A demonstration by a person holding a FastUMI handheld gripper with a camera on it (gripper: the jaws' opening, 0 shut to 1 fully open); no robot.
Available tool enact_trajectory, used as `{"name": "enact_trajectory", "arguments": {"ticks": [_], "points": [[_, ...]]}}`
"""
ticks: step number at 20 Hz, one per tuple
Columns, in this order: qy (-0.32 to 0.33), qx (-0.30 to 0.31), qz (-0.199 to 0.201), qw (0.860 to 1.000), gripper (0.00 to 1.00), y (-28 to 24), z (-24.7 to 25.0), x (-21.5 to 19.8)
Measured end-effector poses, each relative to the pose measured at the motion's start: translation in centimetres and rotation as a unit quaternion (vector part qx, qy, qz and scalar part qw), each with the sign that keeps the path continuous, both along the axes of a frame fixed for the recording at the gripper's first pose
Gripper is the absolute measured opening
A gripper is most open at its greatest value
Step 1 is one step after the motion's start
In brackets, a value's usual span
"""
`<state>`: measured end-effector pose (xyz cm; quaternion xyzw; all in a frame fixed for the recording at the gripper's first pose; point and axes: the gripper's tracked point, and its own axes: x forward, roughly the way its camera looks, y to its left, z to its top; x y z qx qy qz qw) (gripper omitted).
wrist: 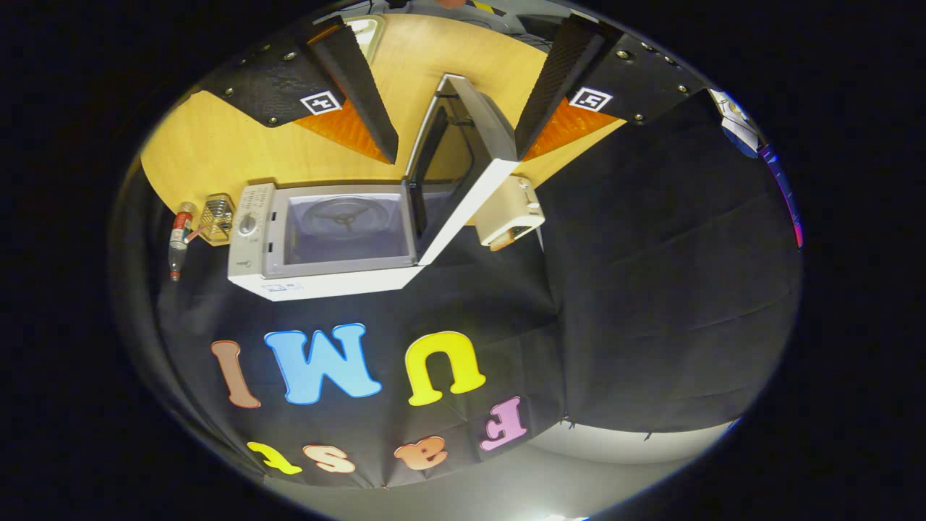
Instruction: Open the microwave, put the food inside, and close the microwave door.
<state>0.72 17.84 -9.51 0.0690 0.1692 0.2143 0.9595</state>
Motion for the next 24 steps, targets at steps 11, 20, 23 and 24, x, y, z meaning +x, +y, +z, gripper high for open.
{"name": "enact_trajectory", "arguments": {"ticks": [11, 20, 23, 24], "points": [[0.104, -0.061, -0.094, 0.988, 0.99, -10.2, -8.8, 0.8], [0.177, -0.128, -0.115, 0.969, 0.99, -13.5, -15.7, -0.3], [0.21, -0.141, -0.114, 0.961, 0.99, -14.4, -18.0, -1.3], [0.222, -0.139, -0.113, 0.958, 0.99, -14.6, -18.7, -1.3]]}}
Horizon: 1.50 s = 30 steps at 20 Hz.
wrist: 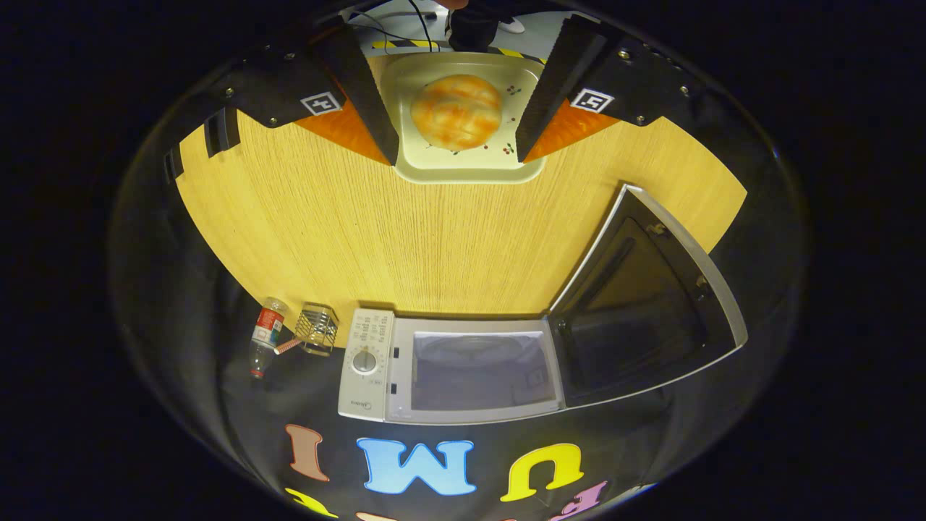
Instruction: Open the microwave, put the food inside, and close the microwave door.
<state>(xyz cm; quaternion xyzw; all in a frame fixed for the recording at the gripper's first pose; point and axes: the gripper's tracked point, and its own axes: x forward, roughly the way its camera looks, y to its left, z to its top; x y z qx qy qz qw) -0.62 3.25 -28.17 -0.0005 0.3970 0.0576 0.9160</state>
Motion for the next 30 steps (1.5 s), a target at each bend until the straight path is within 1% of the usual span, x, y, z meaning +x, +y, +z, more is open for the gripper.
{"name": "enact_trajectory", "arguments": {"ticks": [5, 9, 12, 13, 14, 15, 17, 20, 22, 28, 30], "points": [[0.039, 0.024, -0.001, 0.999, 0.99, 0.2, -1.7, -0.7], [0.064, 0.02, 0.004, 0.998, 0.99, 0.3, -3.3, -1.1], [0.068, 0.018, 0.003, 0.997, 0.99, 0.3, -3.9, -1.2], [0.069, 0.021, 0.002, 0.997, 0.99, 0.1, -3.8, -1.2], [0.066, 0.023, -0.002, 0.998, 0.91, 0.1, -3.8, -1.1], [0.062, 0.018, -0.007, 0.998, 0.9, -0.1, -3.8, -1.0], [0.053, 0.015, -0.009, 0.998, 0.78, -0.4, -3.3, -0.8], [0.047, 0.036, -0.008, 0.998, 0.78, 0.4, -2.2, -0.3], [0.034, 0.049, -0.013, 0.998, 0.78, 0.8, -0.8, 0.5], [-0.009, 0.095, -0.021, 0.995, 0.78, 2.5, 3.6, 5.0], [-0.024, 0.096, -0.02, 0.995, 0.78, 3.0, 4.9, 6.7]]}}
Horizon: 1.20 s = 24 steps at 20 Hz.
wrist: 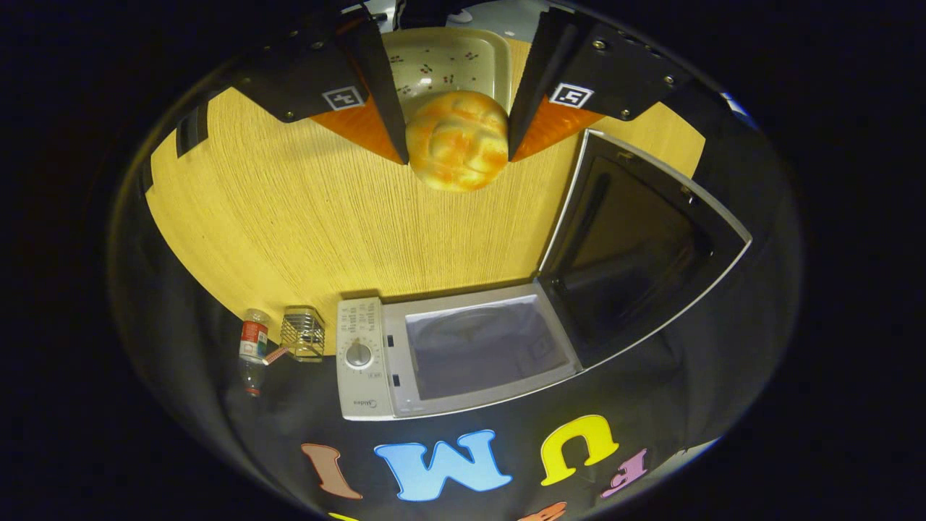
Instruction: Open the microwave, put the food inside, and close the microwave door.
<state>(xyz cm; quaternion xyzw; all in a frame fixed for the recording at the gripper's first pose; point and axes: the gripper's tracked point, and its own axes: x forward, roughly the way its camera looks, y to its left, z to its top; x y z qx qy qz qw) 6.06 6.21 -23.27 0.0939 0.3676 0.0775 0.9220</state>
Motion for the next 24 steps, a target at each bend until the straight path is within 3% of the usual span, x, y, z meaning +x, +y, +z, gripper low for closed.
{"name": "enact_trajectory", "arguments": {"ticks": [12, 24], "points": [[-0.087, 0.061, 0.015, 0.994, 0.78, 4.6, 5.7, 11.0], [-0.122, 0.154, -0.049, 0.979, 0.78, 5.2, 4.6, 21.7]]}}
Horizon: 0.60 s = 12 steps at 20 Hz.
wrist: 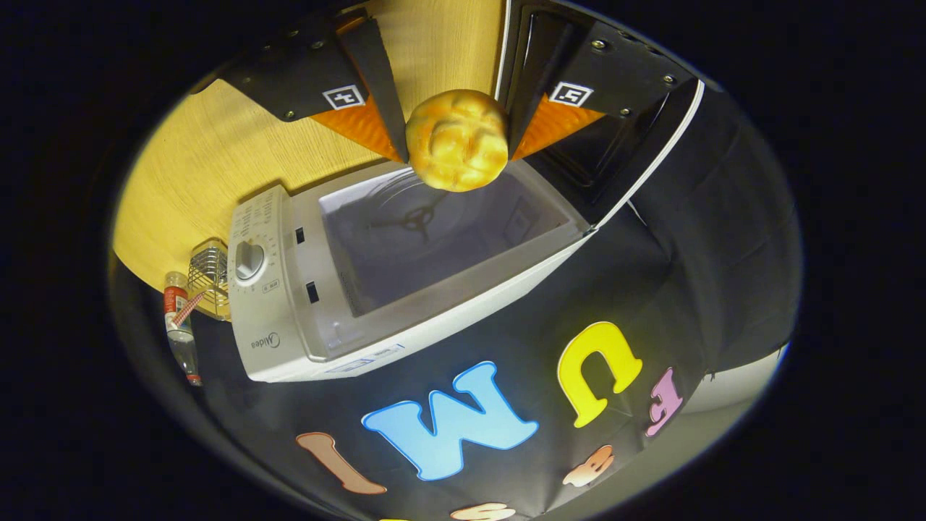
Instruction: Open the microwave, put the food inside, and close the microwave door.
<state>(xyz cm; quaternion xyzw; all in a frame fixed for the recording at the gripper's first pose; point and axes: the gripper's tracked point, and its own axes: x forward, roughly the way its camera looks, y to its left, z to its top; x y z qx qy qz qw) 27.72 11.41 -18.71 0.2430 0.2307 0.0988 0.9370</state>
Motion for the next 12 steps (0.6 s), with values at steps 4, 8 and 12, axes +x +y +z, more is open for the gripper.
{"name": "enact_trajectory", "arguments": {"ticks": [4, 8, 12], "points": [[-0.002, 0.021, -0.011, 1.0, 0.78, 0.5, -1.3, 2.5], [-0.015, 0.042, -0.026, 0.999, 0.77, 0.9, -1.9, 4.8], [-0.014, 0.068, -0.047, 0.996, 0.77, 0.9, -3.4, 7.4]]}}
